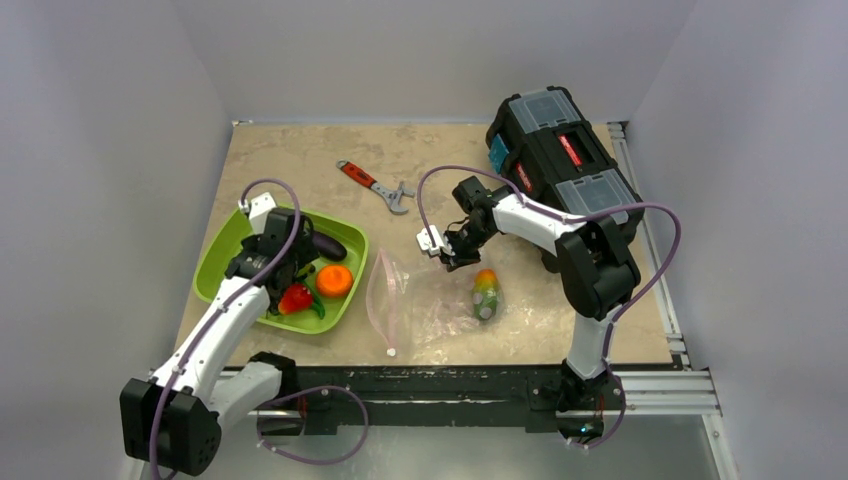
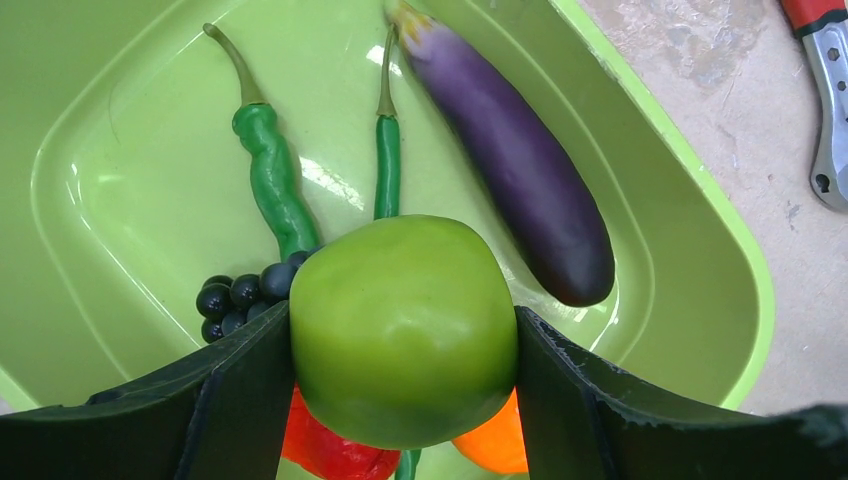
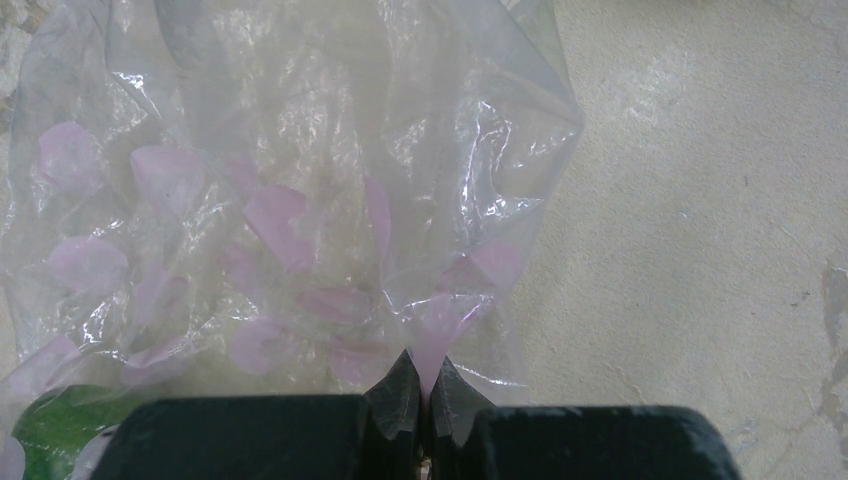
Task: Open the zip-top bag and remove the fake food
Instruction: Place the fake fruit in the bin.
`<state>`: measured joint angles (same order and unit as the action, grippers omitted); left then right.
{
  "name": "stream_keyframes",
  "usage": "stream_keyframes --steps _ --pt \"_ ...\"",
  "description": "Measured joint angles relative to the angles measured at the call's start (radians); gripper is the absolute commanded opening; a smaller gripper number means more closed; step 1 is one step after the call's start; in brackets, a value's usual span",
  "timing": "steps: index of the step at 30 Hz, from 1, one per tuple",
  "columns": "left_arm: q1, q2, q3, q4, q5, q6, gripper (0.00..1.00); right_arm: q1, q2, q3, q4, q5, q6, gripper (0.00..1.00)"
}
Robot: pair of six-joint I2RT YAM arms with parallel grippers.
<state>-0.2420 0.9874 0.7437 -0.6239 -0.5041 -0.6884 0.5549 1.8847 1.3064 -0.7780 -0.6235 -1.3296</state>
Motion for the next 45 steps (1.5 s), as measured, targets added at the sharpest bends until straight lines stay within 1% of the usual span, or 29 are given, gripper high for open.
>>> stream_keyframes --steps 3,5,9,11,19,23,27,36,39,42,45 --pt "0.000 0.002 0.004 -0.004 -0.004 -0.008 0.71 0.000 0.000 0.000 0.000 0.000 0.000 0.00" --pt "0.000 0.002 0.006 -0.009 -0.007 -0.008 0.80 0.000 0.000 0.000 0.000 0.000 -0.001 0.00" --pt "0.000 -0.002 0.008 -0.020 -0.010 -0.009 0.95 0.000 0.000 0.000 0.000 0.000 -0.004 0.00" --pt "0.000 -0.008 0.008 -0.026 -0.010 -0.010 1.00 0.000 0.000 0.000 0.000 0.000 -0.006 0.00" --pt "0.000 -0.051 0.013 -0.040 0.005 -0.007 1.00 0.000 0.000 0.000 0.000 0.000 -0.006 0.00" --pt "0.000 -0.084 0.013 -0.040 0.064 0.010 1.00 0.000 0.000 0.000 0.000 0.000 -0.006 0.00" --pt "0.001 -0.122 0.011 -0.036 0.154 0.043 1.00 0.000 0.000 0.000 0.000 0.000 -0.006 0.00" --pt "0.004 -0.295 -0.069 0.046 0.490 0.166 0.99 0.000 0.000 0.000 0.000 0.000 -0.006 0.00" --pt "0.004 -0.320 -0.085 0.062 0.600 0.194 0.93 0.000 0.000 0.000 0.000 0.000 -0.006 0.00" --pt "0.004 -0.331 -0.101 0.080 0.704 0.212 0.91 0.000 0.000 0.000 0.000 0.000 -0.006 0.00" --pt "0.004 -0.332 -0.114 0.095 0.805 0.220 0.91 0.000 0.000 0.000 0.000 0.000 -0.006 0.06"
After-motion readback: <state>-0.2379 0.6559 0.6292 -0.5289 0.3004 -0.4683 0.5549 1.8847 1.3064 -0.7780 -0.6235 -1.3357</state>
